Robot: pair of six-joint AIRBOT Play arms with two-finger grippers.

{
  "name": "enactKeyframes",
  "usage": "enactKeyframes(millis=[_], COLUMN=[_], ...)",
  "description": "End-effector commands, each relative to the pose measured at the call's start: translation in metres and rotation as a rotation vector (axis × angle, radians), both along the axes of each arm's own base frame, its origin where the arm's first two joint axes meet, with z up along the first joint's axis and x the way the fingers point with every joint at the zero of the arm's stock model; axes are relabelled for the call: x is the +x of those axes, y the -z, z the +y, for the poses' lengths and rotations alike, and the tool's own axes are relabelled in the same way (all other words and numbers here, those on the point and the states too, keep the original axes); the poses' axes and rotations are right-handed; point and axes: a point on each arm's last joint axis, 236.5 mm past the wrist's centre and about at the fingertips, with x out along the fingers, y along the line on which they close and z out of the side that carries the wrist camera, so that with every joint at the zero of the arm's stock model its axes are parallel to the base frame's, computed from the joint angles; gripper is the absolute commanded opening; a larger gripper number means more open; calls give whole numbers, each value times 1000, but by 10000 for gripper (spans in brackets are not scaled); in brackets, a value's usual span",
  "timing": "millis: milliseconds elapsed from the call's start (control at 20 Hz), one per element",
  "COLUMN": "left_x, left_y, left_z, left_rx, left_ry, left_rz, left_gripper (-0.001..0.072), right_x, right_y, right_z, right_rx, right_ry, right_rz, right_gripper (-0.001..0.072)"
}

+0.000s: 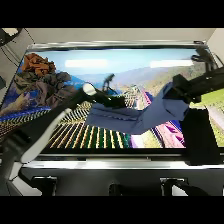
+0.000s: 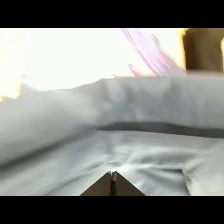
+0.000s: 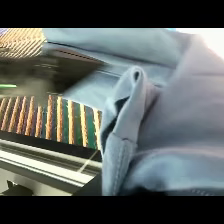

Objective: Fold the shirts.

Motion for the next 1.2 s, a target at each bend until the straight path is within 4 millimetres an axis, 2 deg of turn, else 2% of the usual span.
enactKeyframes(millis=[0,50,150,250,300,450,550,650,700,750,800,850,950,1050,1150], left_x=[45,50,52,45,41,30,26,24,24,25,25,25,26,28,29], left_y=[-80,-112,-164,-201,-214,-232,-229,-226,-225,-224,-223,-221,-213,-206,-201], left_z=[119,144,184,209,216,215,209,203,202,201,201,202,210,219,227], left_rx=[183,168,146,132,127,118,120,123,124,124,126,134,181,232,276], left_ry=[-129,-185,-272,-326,-340,-339,-316,-300,-297,-294,-294,-296,-295,-296,-298], left_rz=[-261,-313,-401,-469,-493,-529,-518,-513,-513,-511,-510,-510,-510,-512,-517], left_gripper=[28,29,29,29,29,29,30,30,30,30,29,30,30,30,30], right_x=[28,35,49,62,66,68,61,55,54,55,54,53,51,57,59], right_y=[20,29,46,68,80,120,140,158,164,166,165,163,159,160,165], right_z=[54,75,122,163,179,226,251,268,273,276,275,269,234,169,83], right_rx=[40,75,172,242,265,328,361,363,366,373,372,368,315,184,0], right_ry=[-52,-70,-89,-72,-63,-48,-56,-63,-60,-64,-84,-108,-155,-139,-64], right_rz=[-16,0,32,74,100,202,264,302,307,304,291,287,282,275,300], right_gripper=[29,30,30,30,30,31,32,51,245,534,688,688,688,688,688])
